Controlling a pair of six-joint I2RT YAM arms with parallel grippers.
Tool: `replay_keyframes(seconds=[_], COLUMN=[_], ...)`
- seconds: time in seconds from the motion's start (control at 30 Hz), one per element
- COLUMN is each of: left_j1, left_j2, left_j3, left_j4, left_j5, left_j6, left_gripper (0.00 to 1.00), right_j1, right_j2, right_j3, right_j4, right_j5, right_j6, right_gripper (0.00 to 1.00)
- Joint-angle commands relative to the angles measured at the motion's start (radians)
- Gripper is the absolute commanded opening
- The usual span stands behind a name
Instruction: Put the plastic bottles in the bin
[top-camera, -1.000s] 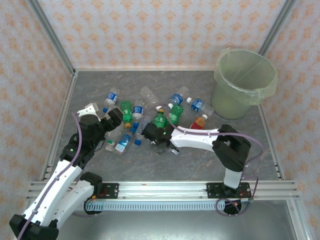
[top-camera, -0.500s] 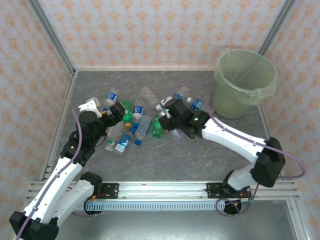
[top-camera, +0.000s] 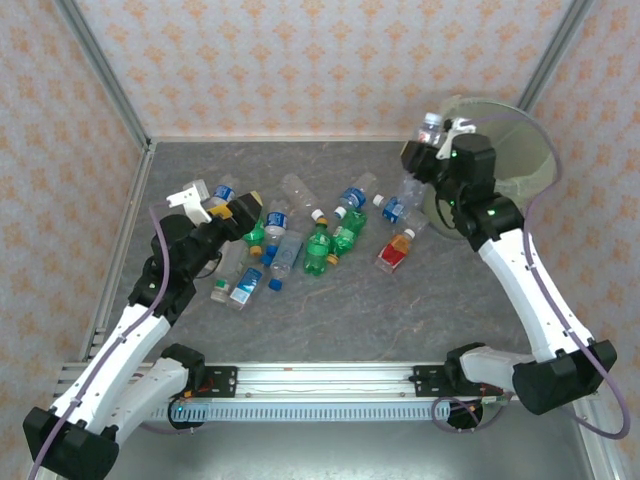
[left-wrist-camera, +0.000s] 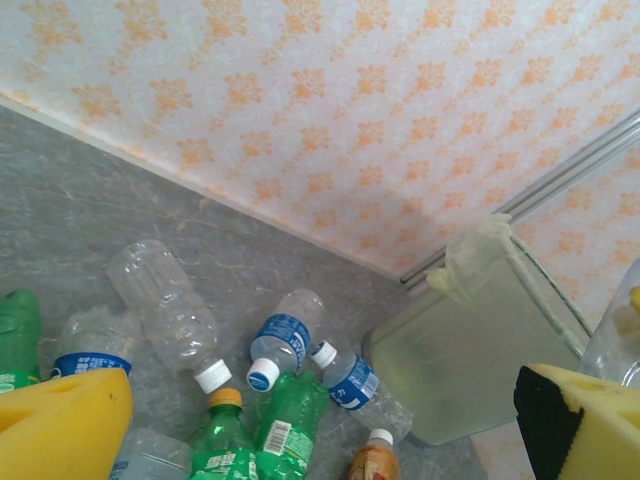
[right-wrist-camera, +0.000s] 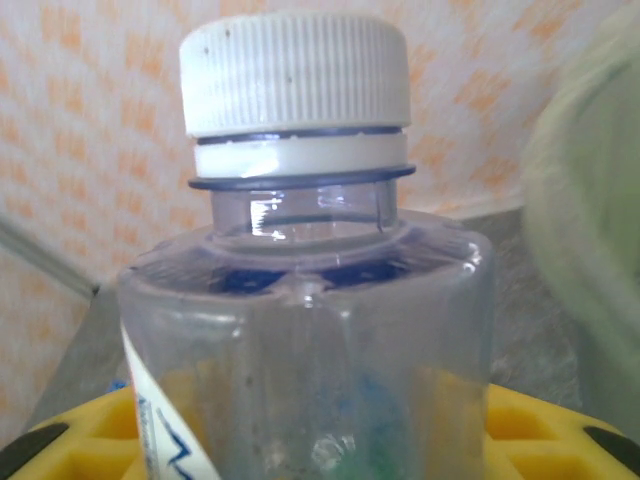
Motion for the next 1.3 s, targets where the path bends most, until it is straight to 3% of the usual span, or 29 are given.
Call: replay_keyframes(seconds=[0.0,0.27,0.53,1.07,1.27], left_j1=[-0.006,-0.012,-0.015,-0.015,-0.017], left_j2=[0.004,-0.007,-0.034,0.0,0.015], left_j3=[-0.005,-0.046,-0.063,-0.045,-0.045], left_j4=[0.088,0.181,0.22,0.194,0.195], left_j5=[0.051,0.074,0.069,0.043,0.045], left_j6=[-0.025,-0.09,-0.12,-0.104,-0.108], left_gripper=[0.99,0.99,0.99,0.99,0.99], right_j1=[-0.066,-0.268,-0.441,-0.454,-0.455], right_j2=[0.008,0.061,0.158,0.333,0.33], right_j3=[0.064,0.113,0.126,0.192,0.197], right_j4=[0.083,0.14,0.167,0.105,0.087], right_j5=[0.012,0.136,0.126,0.148,0.148], right_j6=[0.063,0.218,0.354,0.302,0.289], right_gripper=[0.49,0.5,0.49,0.54,0.78])
